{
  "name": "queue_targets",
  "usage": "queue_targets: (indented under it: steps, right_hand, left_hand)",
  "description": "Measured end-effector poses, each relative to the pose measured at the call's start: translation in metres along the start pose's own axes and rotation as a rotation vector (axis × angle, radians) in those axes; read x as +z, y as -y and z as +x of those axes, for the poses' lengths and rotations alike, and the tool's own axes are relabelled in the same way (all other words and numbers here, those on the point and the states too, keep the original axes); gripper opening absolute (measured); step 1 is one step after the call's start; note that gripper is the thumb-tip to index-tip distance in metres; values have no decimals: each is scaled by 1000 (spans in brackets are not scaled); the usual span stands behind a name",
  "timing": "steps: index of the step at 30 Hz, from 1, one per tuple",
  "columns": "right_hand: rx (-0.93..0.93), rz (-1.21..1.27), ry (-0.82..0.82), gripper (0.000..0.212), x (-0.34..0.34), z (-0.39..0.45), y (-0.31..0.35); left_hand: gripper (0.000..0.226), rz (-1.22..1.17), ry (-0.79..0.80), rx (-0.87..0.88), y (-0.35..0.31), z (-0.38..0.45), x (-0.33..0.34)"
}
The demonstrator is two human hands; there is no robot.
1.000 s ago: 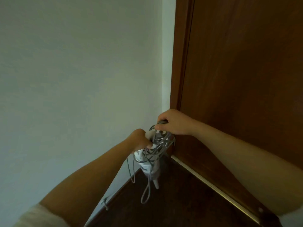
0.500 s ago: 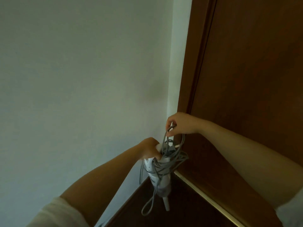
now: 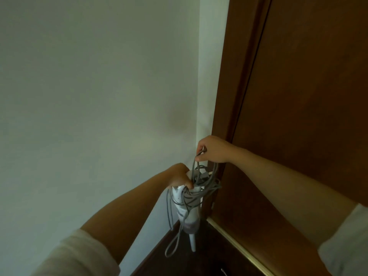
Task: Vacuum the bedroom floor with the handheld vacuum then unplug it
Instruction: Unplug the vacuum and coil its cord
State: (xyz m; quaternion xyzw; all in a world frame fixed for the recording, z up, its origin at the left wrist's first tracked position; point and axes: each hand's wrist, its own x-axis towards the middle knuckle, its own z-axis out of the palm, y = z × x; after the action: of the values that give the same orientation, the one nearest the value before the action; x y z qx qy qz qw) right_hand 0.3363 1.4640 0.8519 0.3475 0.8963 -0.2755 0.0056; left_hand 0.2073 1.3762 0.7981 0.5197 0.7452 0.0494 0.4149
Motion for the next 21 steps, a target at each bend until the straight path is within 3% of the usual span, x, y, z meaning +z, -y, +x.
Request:
queue_targets:
  steps: [14,21]
  right_hand:
    - [-80,-138,-51,22,-45,82,-28]
    - [-38,-295,-66,24,-48,98,-28]
  left_hand:
    - [36,43,-121,-104,-41,85,-50]
    - [50,157,-231,-24,-41,104,-65]
